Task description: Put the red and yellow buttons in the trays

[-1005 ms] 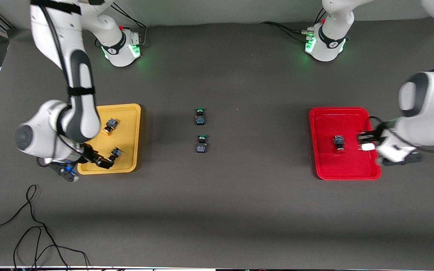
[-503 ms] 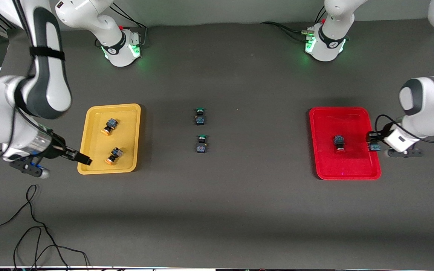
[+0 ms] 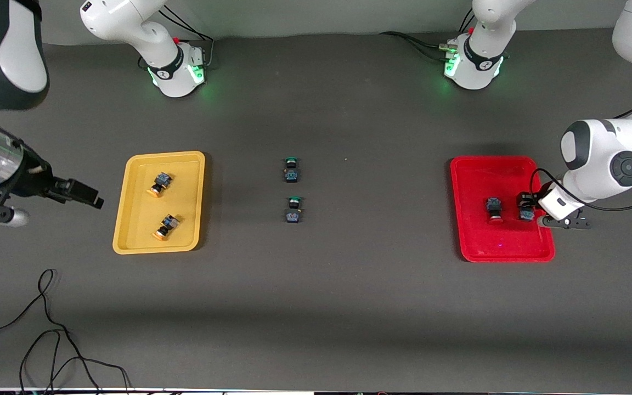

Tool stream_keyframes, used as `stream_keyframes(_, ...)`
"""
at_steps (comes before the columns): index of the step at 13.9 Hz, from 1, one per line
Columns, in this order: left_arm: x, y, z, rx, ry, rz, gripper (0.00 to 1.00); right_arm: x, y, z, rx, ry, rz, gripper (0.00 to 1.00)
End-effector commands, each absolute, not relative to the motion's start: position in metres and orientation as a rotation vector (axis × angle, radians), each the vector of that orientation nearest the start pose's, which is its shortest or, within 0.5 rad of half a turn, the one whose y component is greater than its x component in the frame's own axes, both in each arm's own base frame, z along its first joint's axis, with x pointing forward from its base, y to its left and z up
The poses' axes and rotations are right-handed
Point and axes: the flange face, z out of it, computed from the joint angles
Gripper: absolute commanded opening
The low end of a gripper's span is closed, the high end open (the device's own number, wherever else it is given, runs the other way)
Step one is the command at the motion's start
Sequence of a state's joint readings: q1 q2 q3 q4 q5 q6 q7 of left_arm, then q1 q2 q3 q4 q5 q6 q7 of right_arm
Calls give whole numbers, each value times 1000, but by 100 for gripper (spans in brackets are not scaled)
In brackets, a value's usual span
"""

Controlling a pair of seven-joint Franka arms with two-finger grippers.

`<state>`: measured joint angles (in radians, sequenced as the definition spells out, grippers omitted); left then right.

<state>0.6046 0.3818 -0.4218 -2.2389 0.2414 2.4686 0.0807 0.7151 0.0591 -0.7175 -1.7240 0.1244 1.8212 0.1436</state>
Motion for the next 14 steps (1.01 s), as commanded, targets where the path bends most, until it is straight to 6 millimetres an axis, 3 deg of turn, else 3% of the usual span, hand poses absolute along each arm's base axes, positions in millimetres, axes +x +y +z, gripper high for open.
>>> stream_keyframes(1,534,96,229,-3120,133,195,99,556,23,590,-3087,156,-128,100)
stream_keyframes(4,552,106,296,-3063,120,377,99,541,16,610,-3079,154,-138,100)
stream_keyframes(9,583,94,438,-3075,115,558,99,517,28,636,-3105,110,-126,100)
stream_keyframes(11,580,88,482,-3081,154,593,99,512,32,639,-3115,96,-104,100)
stream_keyframes(14,562,65,543,-3073,153,466,99,511,27,641,-3114,110,-102,100)
